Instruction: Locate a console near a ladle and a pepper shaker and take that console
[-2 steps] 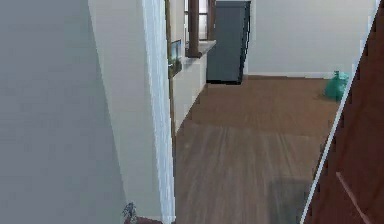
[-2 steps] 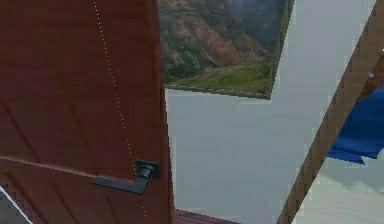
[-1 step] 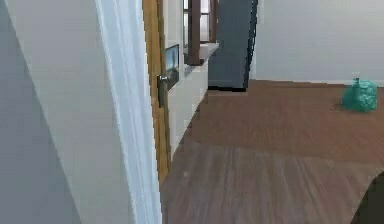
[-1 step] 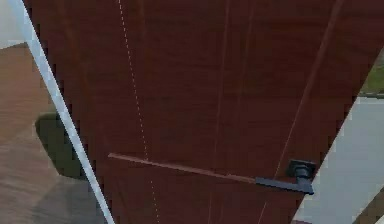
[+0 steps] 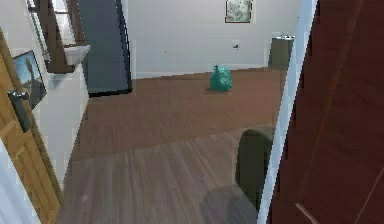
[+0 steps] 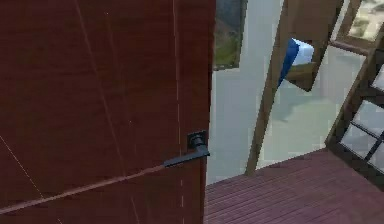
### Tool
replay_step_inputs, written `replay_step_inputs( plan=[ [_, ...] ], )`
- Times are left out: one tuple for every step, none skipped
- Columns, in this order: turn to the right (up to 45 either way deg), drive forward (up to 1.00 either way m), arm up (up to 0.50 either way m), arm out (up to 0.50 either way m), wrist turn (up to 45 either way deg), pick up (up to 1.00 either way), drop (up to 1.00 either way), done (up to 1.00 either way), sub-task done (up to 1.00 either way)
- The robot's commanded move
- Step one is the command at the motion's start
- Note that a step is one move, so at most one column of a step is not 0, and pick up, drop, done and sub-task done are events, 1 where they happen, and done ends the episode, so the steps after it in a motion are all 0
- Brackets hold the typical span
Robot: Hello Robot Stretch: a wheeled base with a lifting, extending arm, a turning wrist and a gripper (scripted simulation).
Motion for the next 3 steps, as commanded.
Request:
replay_step_inputs(
  plan=[
    [0.0,1.0,0.0,0.0,0.0,0.0,0.0,0.0,0.0],
    [0.0,0.4,0.0,0.0,0.0,0.0,0.0,0.0,0.0],
    [24.0,0.0,0.0,0.0,0.0,0.0,0.0,0.0,0.0]
  ],
)
